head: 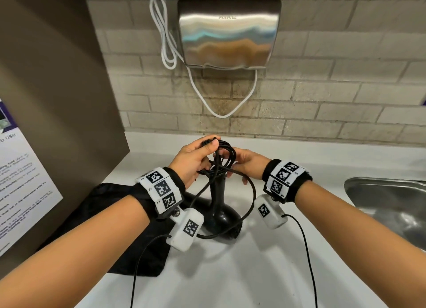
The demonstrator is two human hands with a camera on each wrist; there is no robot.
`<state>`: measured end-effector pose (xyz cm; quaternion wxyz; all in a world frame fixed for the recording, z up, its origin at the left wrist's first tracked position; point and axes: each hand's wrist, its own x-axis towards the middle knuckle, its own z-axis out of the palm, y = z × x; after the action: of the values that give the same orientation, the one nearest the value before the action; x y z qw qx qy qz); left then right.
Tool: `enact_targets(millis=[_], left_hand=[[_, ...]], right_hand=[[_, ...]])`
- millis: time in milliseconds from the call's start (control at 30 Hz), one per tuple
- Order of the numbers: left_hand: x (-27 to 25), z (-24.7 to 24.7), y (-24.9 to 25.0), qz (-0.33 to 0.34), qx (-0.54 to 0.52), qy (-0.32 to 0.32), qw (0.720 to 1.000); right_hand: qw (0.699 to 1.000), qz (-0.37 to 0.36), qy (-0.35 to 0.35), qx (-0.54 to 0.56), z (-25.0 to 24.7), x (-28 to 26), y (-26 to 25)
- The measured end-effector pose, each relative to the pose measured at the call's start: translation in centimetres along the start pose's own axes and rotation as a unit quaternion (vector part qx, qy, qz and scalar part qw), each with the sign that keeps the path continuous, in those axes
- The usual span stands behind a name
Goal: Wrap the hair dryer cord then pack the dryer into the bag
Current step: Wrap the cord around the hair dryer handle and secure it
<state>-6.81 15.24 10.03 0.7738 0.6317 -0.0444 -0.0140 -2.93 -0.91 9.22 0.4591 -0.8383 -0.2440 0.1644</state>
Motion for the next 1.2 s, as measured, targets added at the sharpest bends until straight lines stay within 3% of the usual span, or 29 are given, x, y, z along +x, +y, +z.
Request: enact_targets(millis=[200, 400, 700, 833, 967, 1100, 1200], left_hand=[[0.0, 0.1, -0.1, -0.003, -0.001, -0.028, 1.0], [-0.1, -0.2, 0.0, -0.009, -0.008, -0.076, 0.997], [-0.2, -0.4, 0.0, -0.015, -0.02, -0.134, 0.991], [-0.3, -0.4, 0.2, -0.002, -0.006, -0.121, 0.993], [-0.4, -0.2, 0.1, 0.012, 0.028, -0.089, 0.996], [-0.5, -0.2, 0.2, -0.006, 0.016, -0.061, 0.998], [-1.1, 0.0, 0.0, -0.018, 0.015, -0.076, 0.997]], right_hand=[[0.998, -0.02, -0.022, -0.049, 0.5, 0.8, 0.1], [0.995, -0.06, -0.07, 0.024, -0.5, 0.7, 0.7], [0.976, -0.062, -0.183, -0.102, -1.2, 0.7, -0.6], [0.971, -0.074, -0.114, -0.198, -2.0, 1.4, -1.1], [0.978, -0.1, -0.048, -0.176, -4.4, 2.0, -0.7], [0.976, -0.089, 0.114, -0.16, -6.0, 2.7, 1.4], [0.95, 0.023, 0.28, -0.133, -7.8, 3.3, 4.5]])
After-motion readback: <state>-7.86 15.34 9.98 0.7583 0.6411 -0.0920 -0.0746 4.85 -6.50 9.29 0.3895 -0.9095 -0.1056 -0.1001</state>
